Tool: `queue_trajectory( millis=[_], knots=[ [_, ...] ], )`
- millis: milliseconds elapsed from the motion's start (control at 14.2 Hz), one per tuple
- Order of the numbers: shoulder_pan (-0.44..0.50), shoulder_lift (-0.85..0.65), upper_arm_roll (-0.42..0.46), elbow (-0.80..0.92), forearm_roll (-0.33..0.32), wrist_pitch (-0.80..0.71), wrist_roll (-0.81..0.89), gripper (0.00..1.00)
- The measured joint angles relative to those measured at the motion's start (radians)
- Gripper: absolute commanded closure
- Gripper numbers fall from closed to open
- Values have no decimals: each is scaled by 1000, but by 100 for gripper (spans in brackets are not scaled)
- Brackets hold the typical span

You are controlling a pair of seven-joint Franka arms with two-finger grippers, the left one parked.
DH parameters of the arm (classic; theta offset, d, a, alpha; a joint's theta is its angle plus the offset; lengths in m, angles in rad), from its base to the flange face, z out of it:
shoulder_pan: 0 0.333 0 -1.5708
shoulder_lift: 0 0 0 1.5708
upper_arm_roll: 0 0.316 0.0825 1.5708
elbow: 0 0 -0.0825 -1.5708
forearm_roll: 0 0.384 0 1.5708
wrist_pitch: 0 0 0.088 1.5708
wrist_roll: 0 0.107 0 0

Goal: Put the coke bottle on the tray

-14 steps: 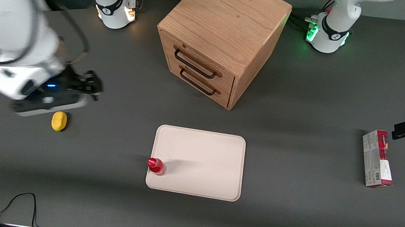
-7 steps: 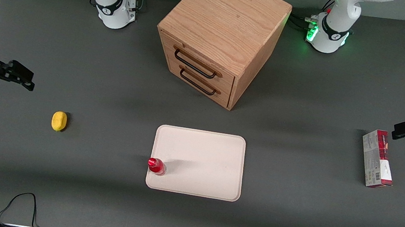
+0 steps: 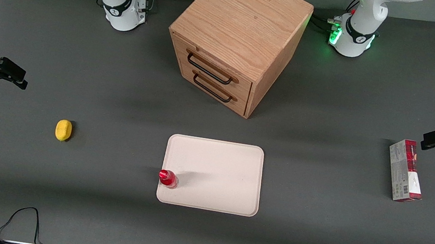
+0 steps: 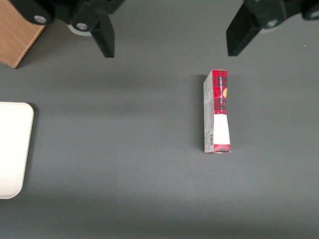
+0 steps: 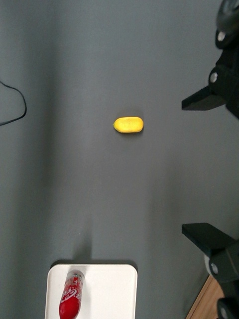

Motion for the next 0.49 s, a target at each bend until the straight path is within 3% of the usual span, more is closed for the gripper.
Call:
queue_trajectory(
  millis=[493],
  knots=[
    [0, 0, -3, -5, 0, -1, 0, 0]
  ],
)
